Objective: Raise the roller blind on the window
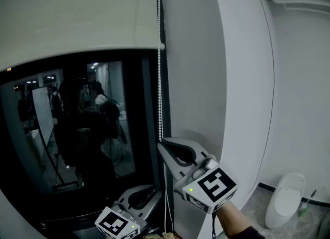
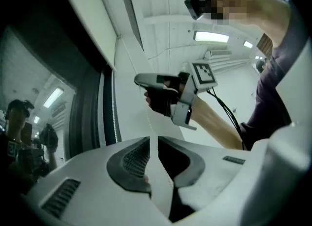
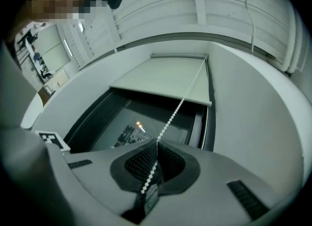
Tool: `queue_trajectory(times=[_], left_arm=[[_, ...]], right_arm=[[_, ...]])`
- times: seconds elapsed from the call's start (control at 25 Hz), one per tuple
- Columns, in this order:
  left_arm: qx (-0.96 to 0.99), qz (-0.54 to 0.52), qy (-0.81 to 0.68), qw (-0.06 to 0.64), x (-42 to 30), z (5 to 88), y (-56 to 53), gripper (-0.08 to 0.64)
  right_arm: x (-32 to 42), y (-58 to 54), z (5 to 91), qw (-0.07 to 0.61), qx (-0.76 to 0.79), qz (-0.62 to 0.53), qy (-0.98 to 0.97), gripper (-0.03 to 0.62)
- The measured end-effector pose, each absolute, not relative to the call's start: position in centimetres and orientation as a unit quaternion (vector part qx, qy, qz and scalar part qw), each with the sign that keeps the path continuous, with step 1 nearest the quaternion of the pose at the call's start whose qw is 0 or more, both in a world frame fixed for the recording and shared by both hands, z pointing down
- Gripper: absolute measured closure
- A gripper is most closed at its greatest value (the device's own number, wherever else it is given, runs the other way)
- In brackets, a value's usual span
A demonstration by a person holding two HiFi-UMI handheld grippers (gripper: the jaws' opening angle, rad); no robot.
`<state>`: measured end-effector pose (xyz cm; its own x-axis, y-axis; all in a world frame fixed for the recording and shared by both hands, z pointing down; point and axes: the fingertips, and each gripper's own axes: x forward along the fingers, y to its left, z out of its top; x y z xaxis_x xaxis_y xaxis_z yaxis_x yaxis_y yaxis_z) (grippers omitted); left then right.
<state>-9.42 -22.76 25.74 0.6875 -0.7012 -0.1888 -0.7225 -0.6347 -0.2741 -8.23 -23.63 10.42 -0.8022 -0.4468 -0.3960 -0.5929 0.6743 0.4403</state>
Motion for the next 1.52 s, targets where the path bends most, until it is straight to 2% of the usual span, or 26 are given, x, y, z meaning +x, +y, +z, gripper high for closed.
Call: queue_trajectory(times=[0.2, 0.4, 0.84, 1.32, 1.52], left_arm=[[-0.896, 0.073, 0.401, 0.177, -11.8, 22.7, -22.0, 0.540], [-0.884, 0.084, 0.417, 0.195, -13.3, 20.5, -21.8, 0.540], [-0.879, 0.109, 0.398, 0.238, -11.5, 14.8, -22.2, 0.538], [-0.871, 0.096, 0.413, 0.248, -10.9, 15.2, -22.1, 0.541], [-0.868, 0.081, 0.422, 0.249, -11.3, 16.3, -22.3, 0.541]], right_arm=[[-11.0, -24.0, 17.7, 0.046, -0.296, 0.301, 0.905, 0.579], [-12.0, -23.5, 22.8, 0.018, -0.284, 0.295, 0.912, 0.580], [-12.4, -21.2, 25.5, 0.021, -0.259, 0.288, 0.922, 0.581], [-11.3, -21.8, 26.4, 0.029, -0.289, 0.280, 0.915, 0.580], [-9.1, -22.4, 25.3, 0.076, -0.297, 0.208, 0.929, 0.578]])
